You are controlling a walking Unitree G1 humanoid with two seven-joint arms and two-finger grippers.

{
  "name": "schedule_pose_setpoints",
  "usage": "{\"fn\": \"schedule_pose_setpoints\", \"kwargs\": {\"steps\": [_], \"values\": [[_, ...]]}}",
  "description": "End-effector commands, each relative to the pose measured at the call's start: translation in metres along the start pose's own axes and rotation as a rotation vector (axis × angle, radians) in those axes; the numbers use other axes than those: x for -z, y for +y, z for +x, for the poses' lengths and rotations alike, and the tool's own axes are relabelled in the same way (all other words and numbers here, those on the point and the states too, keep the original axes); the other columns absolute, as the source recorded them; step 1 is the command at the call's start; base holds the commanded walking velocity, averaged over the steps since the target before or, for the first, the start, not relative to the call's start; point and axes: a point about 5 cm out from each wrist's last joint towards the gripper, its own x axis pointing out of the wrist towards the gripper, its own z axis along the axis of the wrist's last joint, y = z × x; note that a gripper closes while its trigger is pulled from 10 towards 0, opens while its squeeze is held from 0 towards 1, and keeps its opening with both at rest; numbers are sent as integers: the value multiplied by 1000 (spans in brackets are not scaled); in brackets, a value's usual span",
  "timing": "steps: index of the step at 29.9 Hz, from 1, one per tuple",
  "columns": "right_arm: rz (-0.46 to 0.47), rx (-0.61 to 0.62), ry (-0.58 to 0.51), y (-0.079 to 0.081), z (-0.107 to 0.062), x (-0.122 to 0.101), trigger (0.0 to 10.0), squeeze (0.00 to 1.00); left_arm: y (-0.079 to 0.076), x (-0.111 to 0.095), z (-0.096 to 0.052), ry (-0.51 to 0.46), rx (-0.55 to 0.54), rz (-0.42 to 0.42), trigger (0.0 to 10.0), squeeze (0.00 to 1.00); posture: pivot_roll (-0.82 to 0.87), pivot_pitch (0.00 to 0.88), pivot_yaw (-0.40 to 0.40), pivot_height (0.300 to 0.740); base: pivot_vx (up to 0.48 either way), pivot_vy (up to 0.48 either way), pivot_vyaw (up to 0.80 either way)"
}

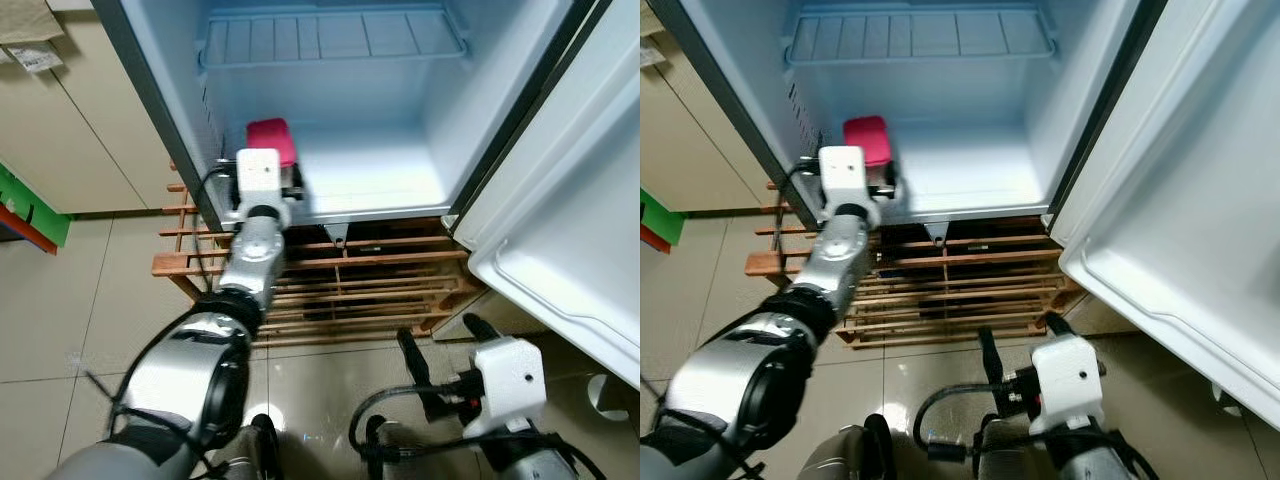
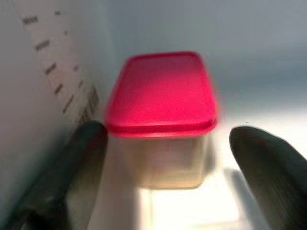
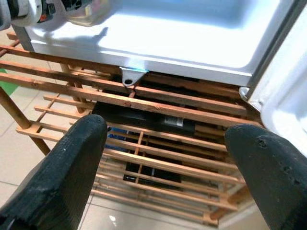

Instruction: Restocking fridge

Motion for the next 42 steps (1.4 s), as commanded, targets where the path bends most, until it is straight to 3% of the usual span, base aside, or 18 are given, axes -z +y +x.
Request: {"fn": "schedule_pose_setpoints", "kwargs": {"steps": [1,6,7,10,12,13,18,22,23,25,26,30,32,40,42], "values": [[11,4,18,-2,0,6,10000,0,17,-6,-2,-79,0,40,10000,0,-261,171,39,740,0,0,0],[10,2,12,-5,6,8,10000,0,20,-6,-11,-105,21,15,10000,0,-230,151,39,740,0,0,0],[10,0,10,-6,8,9,10000,0,16,-8,-15,-113,34,-12,10000,0,-221,142,38,740,0,0,0],[4,-12,-1,-9,14,11,10000,0,-16,-20,-49,-157,187,-107,10000,0,-207,124,35,740,0,0,0],[2,-14,-7,-10,16,12,10000,0,-23,-21,-63,-150,239,-119,10000,0,-202,113,32,740,0,0,0],[2,-14,-7,-10,16,12,10000,0,-23,-21,-63,-150,239,-119,10000,0,-202,113,32,740,0,0,0],[-1,-20,-6,-14,24,16,10000,0,0,10,-91,-10,234,-68,10000,0,-177,83,26,740,0,0,0],[9,-4,-22,-16,28,18,10000,0,17,22,-120,65,222,-2,10000,0,-166,64,29,740,0,0,0],[25,23,-35,-17,29,19,10000,0,26,22,-132,65,194,12,10000,0,-164,59,31,740,0,0,0],[38,56,-51,-18,29,19,10000,0,34,20,-140,48,171,20,10000,0,-162,54,32,740,0,0,0],[81,111,-76,-21,32,21,10000,0,43,9,-148,-15,139,34,10000,0,-145,39,30,740,0,0,0],[95,95,-103,-22,37,20,10000,0,39,-2,-140,-66,124,36,10000,0,-135,28,22,740,0,0,0],[112,45,-131,-23,46,18,10000,0,26,-7,-130,-85,148,28,10000,0,-128,20,27,740,0,0,0],[134,-18,-208,-26,64,15,10000,0,19,2,-106,-28,142,5,10000,0,-106,0,16,740,0,0,0],[130,-16,-217,-37,87,2,10000,0,19,5,-102,-9,140,25,10000,0,-100,0,12,740,0,0,0]]}}
